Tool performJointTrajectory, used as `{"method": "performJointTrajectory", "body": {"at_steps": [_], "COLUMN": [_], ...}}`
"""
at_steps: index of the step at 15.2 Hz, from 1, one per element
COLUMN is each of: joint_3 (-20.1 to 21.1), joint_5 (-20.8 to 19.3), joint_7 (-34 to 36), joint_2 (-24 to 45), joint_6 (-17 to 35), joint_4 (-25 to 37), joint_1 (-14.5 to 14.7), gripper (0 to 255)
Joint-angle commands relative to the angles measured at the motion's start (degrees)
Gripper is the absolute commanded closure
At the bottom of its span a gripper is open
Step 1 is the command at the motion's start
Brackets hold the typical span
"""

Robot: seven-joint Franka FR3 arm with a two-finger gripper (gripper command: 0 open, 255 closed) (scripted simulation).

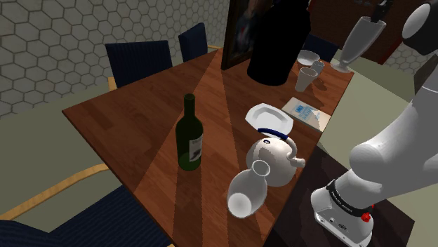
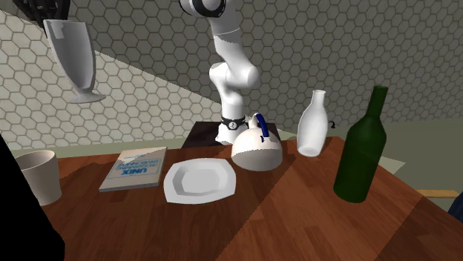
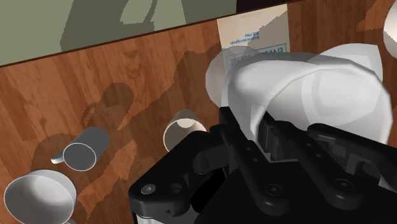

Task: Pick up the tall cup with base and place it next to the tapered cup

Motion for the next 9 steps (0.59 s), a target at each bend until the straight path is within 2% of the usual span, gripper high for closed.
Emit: {"method": "performJointTrajectory", "body": {"at_steps": [1, 9], "joint_3": [0.1, 0.4], "joint_5": [-0.6, -1.9], "joint_7": [0.3, 1.2], "joint_2": [-1.5, -4.8], "joint_6": [2.3, 10.0], "joint_4": [-3.6, -14.4], "joint_1": [0.6, 1.9], "gripper": [255, 255]}}
